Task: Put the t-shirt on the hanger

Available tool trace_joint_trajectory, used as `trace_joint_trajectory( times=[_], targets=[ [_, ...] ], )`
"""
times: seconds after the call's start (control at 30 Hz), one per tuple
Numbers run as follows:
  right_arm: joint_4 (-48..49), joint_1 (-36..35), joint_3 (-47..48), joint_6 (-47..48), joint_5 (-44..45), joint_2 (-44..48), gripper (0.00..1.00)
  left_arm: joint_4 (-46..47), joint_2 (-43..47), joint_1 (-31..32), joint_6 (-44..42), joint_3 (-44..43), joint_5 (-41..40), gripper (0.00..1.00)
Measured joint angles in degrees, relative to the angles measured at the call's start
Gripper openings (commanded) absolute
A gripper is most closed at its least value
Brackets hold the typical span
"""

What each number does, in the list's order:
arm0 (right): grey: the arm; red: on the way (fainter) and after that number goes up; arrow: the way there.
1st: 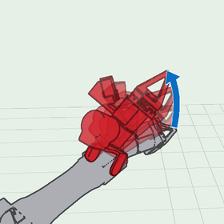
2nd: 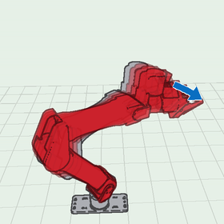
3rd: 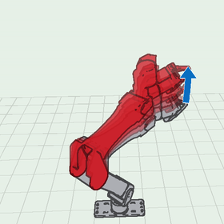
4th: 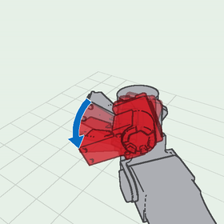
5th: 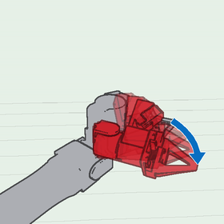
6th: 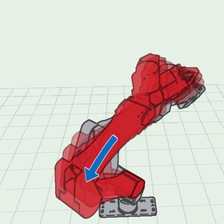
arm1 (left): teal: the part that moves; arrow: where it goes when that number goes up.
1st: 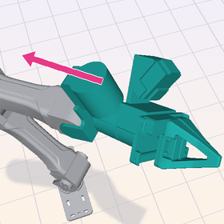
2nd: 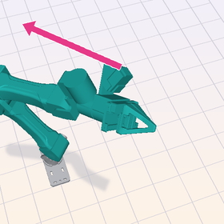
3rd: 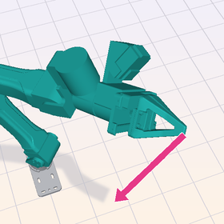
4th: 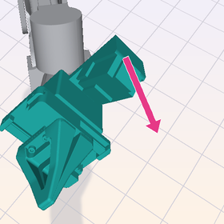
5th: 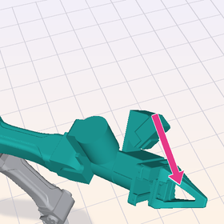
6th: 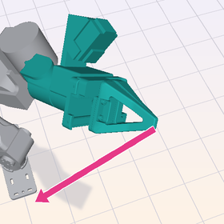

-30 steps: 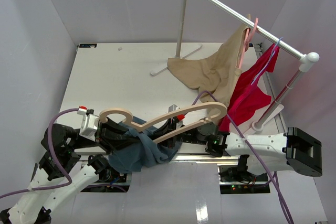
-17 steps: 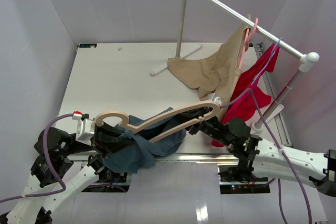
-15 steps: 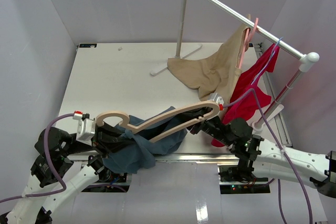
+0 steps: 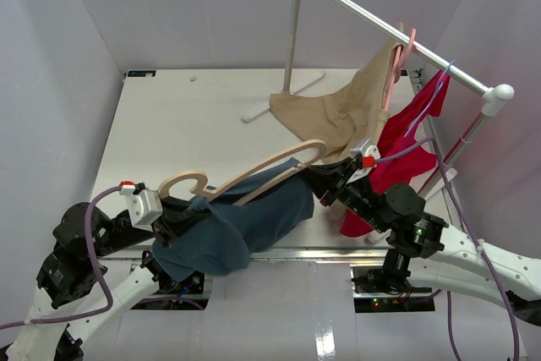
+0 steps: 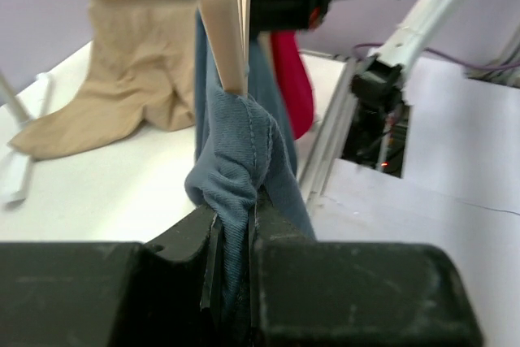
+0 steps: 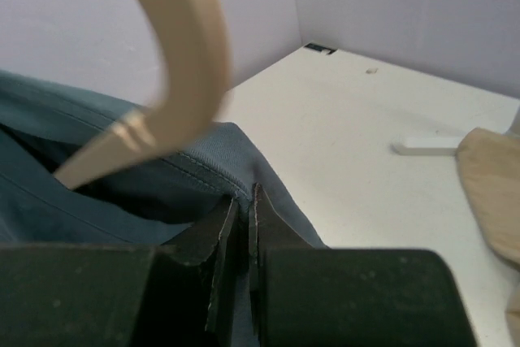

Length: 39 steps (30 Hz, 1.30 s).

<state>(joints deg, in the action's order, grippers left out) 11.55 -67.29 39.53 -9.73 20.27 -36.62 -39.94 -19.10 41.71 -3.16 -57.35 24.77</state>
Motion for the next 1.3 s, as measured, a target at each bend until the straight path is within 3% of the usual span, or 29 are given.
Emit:
trace_joint_trajectory(
  times=[0.57, 0.93, 1.3],
  targets=[
    [-20.00, 1.12, 17.12, 8.21, 16.10, -9.25, 0.08, 1.15, -6.34, 0.44, -10.27, 0.29, -8.83, 0.00],
    [-23.52, 6.59, 25.30, 13.54, 20.81, -18.11, 0.08, 1.33, -12.18, 2.63, -12.75, -2.21, -16.69, 0.00],
    [-22.51, 10.92, 34.05, 20.21, 18.45, -24.23, 0.08, -5.07, -16.24, 5.65, -17.86, -3.87, -22.85, 0.00]
  ],
)
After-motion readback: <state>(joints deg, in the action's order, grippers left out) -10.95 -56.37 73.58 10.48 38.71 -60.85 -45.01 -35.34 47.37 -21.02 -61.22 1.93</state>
